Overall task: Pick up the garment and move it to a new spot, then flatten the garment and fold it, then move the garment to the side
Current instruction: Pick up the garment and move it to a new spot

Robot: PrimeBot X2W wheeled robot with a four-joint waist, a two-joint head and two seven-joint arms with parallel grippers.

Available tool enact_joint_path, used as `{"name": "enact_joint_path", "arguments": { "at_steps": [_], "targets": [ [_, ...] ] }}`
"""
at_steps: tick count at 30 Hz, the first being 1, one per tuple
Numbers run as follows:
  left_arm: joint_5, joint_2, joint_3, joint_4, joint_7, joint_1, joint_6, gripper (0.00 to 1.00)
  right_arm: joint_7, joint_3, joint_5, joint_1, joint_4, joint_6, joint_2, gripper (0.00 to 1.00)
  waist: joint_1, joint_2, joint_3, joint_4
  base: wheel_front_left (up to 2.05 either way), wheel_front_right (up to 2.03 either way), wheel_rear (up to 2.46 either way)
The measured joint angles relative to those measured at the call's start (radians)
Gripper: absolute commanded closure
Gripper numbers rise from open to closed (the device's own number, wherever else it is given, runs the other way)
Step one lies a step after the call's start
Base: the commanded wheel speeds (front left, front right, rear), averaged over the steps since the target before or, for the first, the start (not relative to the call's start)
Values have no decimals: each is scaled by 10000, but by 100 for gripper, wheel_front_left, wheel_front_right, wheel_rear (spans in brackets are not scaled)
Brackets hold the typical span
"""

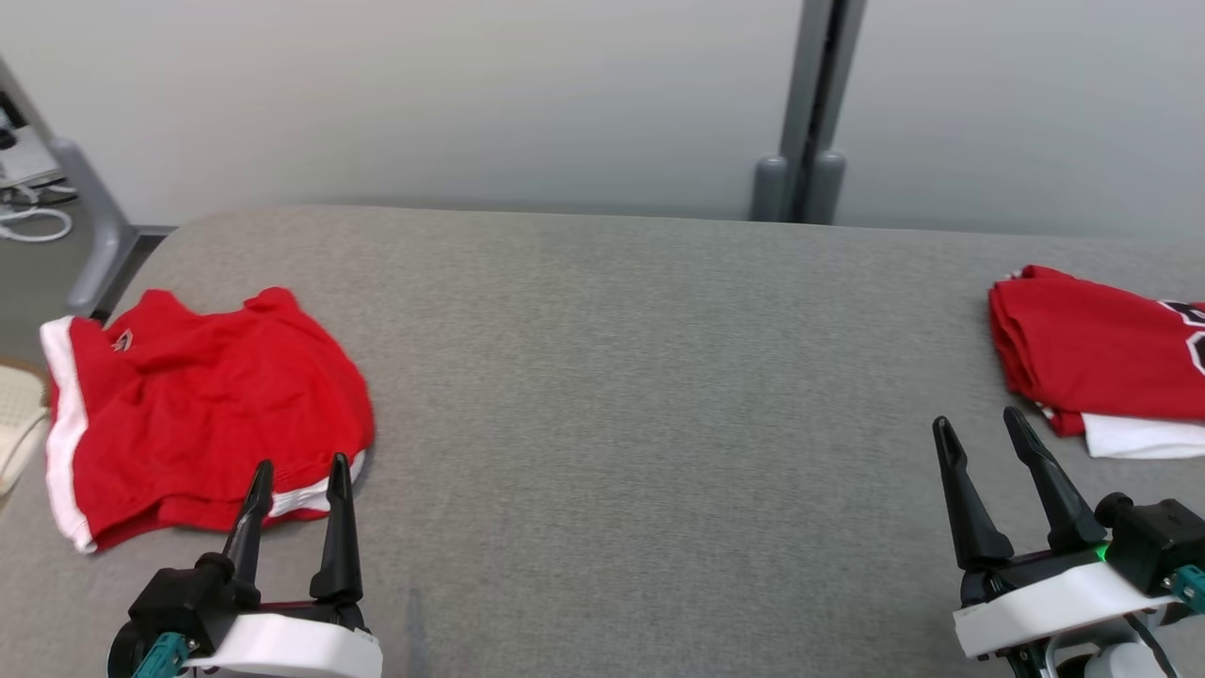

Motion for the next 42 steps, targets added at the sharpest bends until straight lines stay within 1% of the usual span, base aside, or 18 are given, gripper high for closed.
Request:
{"name": "enact_joint_path", "arguments": {
  "at_steps": [9, 10, 18, 22, 27, 33, 36, 39, 42],
  "targets": [
    [-56, -4, -36, 12, -10, 8, 56, 0, 0, 190, 2, -1, 65, 0, -35, 0, 0, 0, -4, 1321, 0, 0, 0],
    [-56, -4, -36, 12, -10, 8, 56, 0, 0, 190, 2, -1, 65, 0, -35, 0, 0, 0, -4, 1321, 0, 0, 0],
    [-121, 0, -71, 46, -10, 12, 54, 0, 0, 370, 23, -12, 142, 0, -98, 0, 0, 0, 58, 2423, 0, 0, 0],
    [-125, 2, -50, 65, -10, 17, 42, 0, 0, 512, 56, -53, 196, 0, -107, 0, 0, 0, 68, 2791, 0, 0, 0],
    [-138, 2, 23, 75, -10, 20, -2, 0, 0, 604, 81, -97, 272, 0, -98, 0, 0, 0, 77, 2912, 0, 0, 0],
    [-221, 8, 267, 117, -8, -42, -102, 0, 0, 646, 119, -228, 278, 0, -117, 0, 0, 0, 221, 2788, 0, 0, 0],
    [-221, 171, 384, 217, 44, -482, -90, 0, 0, 635, 134, -238, 278, 0, -130, 0, 0, 0, 319, 2710, 0, 0, 0],
    [-667, 330, 399, 337, 803, -1174, -314, 0, 0, 635, 134, -287, 301, 0, -127, 0, 1, 0, 411, 2638, 0, 0, 0],
    [-780, 823, 470, 453, 1666, -2148, -414, 0, 0, 633, 136, -469, 320, -2, -56, 0, 0, 0, 478, 2496, 0, 0, 0]
  ]
}}
